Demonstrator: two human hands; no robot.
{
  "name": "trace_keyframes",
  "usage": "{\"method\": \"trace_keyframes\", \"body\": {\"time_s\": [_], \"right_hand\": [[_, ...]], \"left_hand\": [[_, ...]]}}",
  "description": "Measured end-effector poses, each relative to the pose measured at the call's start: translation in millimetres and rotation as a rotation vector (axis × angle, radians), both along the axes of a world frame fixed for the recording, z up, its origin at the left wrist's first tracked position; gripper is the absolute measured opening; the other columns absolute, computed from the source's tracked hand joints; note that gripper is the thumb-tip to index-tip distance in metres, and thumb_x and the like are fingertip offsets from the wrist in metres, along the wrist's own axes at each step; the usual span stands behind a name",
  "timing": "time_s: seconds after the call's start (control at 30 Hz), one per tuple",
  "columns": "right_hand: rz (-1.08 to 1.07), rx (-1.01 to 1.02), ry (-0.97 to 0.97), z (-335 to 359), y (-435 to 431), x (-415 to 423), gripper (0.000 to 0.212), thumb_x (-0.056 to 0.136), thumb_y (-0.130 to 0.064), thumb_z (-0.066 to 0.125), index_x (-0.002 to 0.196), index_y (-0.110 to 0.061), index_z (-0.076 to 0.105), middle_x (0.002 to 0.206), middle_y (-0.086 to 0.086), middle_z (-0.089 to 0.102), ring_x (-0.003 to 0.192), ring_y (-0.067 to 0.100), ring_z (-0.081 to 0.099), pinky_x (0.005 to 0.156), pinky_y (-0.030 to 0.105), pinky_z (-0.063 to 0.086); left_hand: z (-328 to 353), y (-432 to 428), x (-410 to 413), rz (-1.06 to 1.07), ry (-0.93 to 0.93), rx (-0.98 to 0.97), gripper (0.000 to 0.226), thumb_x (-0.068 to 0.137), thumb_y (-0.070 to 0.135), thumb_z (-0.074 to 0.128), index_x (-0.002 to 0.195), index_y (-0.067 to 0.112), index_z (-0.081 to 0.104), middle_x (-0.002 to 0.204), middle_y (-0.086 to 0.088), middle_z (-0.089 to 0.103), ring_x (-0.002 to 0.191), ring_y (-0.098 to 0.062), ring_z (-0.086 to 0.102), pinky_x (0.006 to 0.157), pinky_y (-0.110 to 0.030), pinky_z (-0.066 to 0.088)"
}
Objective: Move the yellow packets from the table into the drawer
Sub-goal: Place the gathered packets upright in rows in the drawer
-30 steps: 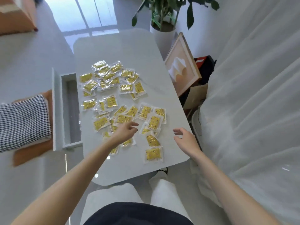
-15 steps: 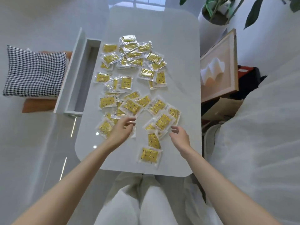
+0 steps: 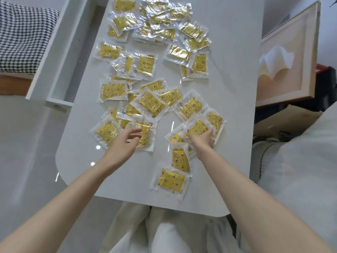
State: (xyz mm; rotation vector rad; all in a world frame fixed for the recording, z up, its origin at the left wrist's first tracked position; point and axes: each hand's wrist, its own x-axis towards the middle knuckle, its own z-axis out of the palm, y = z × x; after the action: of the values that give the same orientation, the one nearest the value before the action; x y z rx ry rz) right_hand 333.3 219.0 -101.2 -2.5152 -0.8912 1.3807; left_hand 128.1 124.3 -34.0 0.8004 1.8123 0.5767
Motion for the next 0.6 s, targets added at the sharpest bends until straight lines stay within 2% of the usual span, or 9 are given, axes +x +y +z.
{"method": "trace_keyframes", "body": {"time_s": [0.17, 0.23, 0.33, 0.4, 0.47, 0.53, 0.6], "right_hand": [[-0.043, 0.030, -0.176, -23.8, -1.0, -10.2, 0.089, 0.073, -0.028, 0.081, 0.140, -0.027, 0.022, 0.139, 0.018, 0.032, 0.126, 0.032, 0.034, 0.096, 0.042, 0.038], [-0.058, 0.049, -0.187, -27.0, 1.9, -9.6, 0.096, 0.069, -0.025, 0.085, 0.141, -0.027, 0.021, 0.137, 0.019, 0.037, 0.126, 0.032, 0.036, 0.098, 0.043, 0.036], [0.006, 0.097, -0.204, -27.8, 5.9, -5.3, 0.100, 0.067, -0.020, 0.087, 0.143, -0.026, 0.021, 0.139, 0.018, 0.041, 0.127, 0.033, 0.037, 0.101, 0.047, 0.034], [0.083, 0.133, -0.257, -26.7, 6.3, -2.6, 0.092, 0.069, -0.019, 0.085, 0.139, -0.021, 0.026, 0.138, 0.014, 0.046, 0.126, 0.033, 0.042, 0.100, 0.047, 0.033], [0.138, 0.154, -0.292, -27.0, 6.2, 1.7, 0.075, 0.074, -0.018, 0.081, 0.133, -0.012, 0.035, 0.134, 0.011, 0.052, 0.124, 0.032, 0.049, 0.101, 0.046, 0.033], [0.160, 0.163, -0.284, -27.1, 6.0, 5.8, 0.053, 0.081, -0.019, 0.074, 0.123, -0.005, 0.043, 0.127, 0.011, 0.055, 0.119, 0.032, 0.053, 0.100, 0.046, 0.038], [0.165, 0.212, -0.231, -23.0, 4.1, 7.6, 0.037, 0.087, -0.022, 0.067, 0.114, -0.003, 0.050, 0.121, 0.012, 0.056, 0.111, 0.031, 0.056, 0.093, 0.041, 0.045]], "left_hand": [[-18.7, -7.9, -11.8, -0.009, -0.002, -0.043, 0.035, 0.096, 0.009, 0.043, 0.126, 0.021, 0.056, 0.113, 0.005, 0.062, 0.111, -0.013, 0.057, 0.092, -0.026, 0.043], [-23.3, -11.0, -15.1, -0.011, 0.005, -0.051, 0.036, 0.096, 0.008, 0.043, 0.128, 0.019, 0.055, 0.117, 0.002, 0.062, 0.112, -0.013, 0.056, 0.094, -0.025, 0.043], [-28.5, -13.8, -16.8, -0.019, 0.024, -0.070, 0.037, 0.097, 0.011, 0.044, 0.132, 0.020, 0.052, 0.124, 0.001, 0.059, 0.109, -0.011, 0.054, 0.089, -0.023, 0.040], [-32.3, -15.1, -16.5, -0.017, 0.035, -0.090, 0.038, 0.098, 0.014, 0.044, 0.134, 0.021, 0.048, 0.129, 0.000, 0.056, 0.108, -0.011, 0.052, 0.086, -0.023, 0.039], [-38.2, -15.5, -15.8, -0.002, 0.042, -0.104, 0.040, 0.098, 0.015, 0.044, 0.137, 0.020, 0.045, 0.136, -0.002, 0.051, 0.113, -0.013, 0.050, 0.090, -0.026, 0.040], [-46.4, -12.2, -16.2, 0.056, 0.085, -0.114, 0.045, 0.096, 0.017, 0.045, 0.141, 0.021, 0.040, 0.144, -0.005, 0.042, 0.127, -0.019, 0.044, 0.101, -0.032, 0.039], [-54.0, -6.5, -17.5, 0.199, 0.180, -0.140, 0.054, 0.093, 0.018, 0.050, 0.145, 0.022, 0.033, 0.150, -0.007, 0.032, 0.137, -0.024, 0.033, 0.112, -0.040, 0.031]]}}
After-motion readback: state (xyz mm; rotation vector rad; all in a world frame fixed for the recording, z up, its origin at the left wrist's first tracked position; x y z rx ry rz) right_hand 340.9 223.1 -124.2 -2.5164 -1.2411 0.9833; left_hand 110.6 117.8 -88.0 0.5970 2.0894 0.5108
